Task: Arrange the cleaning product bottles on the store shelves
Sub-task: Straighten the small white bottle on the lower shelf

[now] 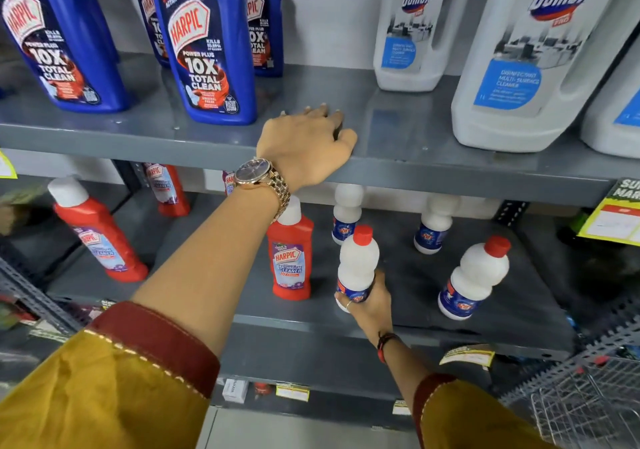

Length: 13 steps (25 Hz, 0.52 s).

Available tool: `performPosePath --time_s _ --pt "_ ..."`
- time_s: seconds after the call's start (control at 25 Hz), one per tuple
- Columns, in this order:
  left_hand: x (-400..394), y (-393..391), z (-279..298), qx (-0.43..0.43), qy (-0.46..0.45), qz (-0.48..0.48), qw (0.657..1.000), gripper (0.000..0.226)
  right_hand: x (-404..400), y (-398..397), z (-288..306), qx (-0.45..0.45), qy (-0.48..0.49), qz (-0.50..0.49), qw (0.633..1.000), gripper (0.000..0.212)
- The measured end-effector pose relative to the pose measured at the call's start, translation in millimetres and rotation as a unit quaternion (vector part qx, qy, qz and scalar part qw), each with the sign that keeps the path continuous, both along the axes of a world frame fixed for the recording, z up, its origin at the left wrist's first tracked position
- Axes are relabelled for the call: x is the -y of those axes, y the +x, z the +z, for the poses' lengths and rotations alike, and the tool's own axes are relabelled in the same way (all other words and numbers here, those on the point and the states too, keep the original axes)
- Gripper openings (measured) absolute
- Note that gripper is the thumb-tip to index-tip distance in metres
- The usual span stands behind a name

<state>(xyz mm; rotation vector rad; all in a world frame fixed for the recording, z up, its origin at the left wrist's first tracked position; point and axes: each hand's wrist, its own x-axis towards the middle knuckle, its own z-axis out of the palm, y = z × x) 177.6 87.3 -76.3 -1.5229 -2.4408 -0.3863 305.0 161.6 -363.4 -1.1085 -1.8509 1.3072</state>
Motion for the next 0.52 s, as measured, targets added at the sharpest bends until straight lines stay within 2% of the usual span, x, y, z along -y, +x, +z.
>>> performPosePath --time_s 0.24,0.52 --pt "1.0 1.0 1.0 0.003 0.000 0.004 1.000 0.046 -3.6 0.9 -4.8 0.021 -0.044 0.041 0.998 0.078" --pt "1.6 2.7 1.5 0.011 -0.007 0.002 1.000 0.046 -2.8 5.2 -15.6 0.054 -0.058 0.019 0.997 0.066"
